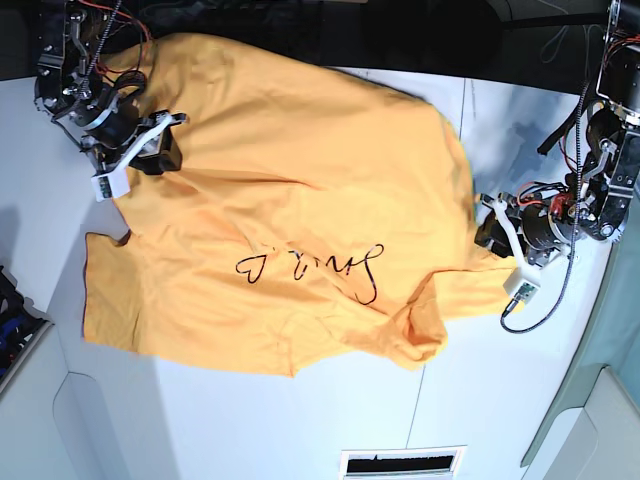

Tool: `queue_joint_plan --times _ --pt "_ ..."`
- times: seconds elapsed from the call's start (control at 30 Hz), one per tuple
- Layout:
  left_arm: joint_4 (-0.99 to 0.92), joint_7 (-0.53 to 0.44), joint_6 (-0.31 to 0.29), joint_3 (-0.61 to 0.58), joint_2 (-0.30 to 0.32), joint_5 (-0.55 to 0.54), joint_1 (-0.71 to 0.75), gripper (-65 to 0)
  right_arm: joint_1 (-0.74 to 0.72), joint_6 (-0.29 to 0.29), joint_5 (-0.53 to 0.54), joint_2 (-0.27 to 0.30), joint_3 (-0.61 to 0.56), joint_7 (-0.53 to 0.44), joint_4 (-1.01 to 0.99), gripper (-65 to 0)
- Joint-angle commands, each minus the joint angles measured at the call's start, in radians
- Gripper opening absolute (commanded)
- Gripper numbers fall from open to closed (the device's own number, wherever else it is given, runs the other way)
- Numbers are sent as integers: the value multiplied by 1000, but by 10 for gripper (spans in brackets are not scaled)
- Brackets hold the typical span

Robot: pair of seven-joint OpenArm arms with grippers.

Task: Layout the t-shirt on the table in an organized manner, then fold the t-shirt properly
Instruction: 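Pull the shirt edges with both grippers to smooth it flat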

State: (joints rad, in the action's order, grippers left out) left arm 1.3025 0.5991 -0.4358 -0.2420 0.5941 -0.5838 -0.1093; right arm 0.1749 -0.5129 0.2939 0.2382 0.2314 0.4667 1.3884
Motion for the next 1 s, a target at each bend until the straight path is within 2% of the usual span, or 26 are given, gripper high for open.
queue_joint_plan --times 0.0,0.1,0.2,0.33,0.43,0.53,0.7,0.8,0.9,0.97 --pt "28 -8 -24 8 9 -31 3 -390 -7 20 -19 16 28 16 5 -461" --pt "46 -3 -29 8 -24 -56 48 -390 -41 19 37 16 68 12 5 -461" --pt "47 9 -30 8 -94 -56 91 -390 -82 14 112 14 73 13 5 -461" --pt "58 11 -59 8 -182 -56 133 -390 -143 -34 202 -18 73 53 16 -461" --pt "115 11 -58 11 -195 -55 137 -390 -172 -40 245 -68 71 135 50 -461" --pt "204 11 -58 60 -195 -54 128 -390 -171 -53 275 -123 54 177 85 -461" --pt "248 10 -45 158 -175 -23 71 -390 -162 -53 248 -212 -50 188 91 -461" --pt "239 -12 -20 164 -143 -4 45 -390 -161 -51 171 -253 -145 180 91 -461" --pt "222 -38 -20 164 -139 35 12 -390 -164 -10 63 -282 -246 115 91 -461" --pt "201 -42 -17 159 -141 13 -10 -390 -164 38 -11 -302 -309 84 88 -461"
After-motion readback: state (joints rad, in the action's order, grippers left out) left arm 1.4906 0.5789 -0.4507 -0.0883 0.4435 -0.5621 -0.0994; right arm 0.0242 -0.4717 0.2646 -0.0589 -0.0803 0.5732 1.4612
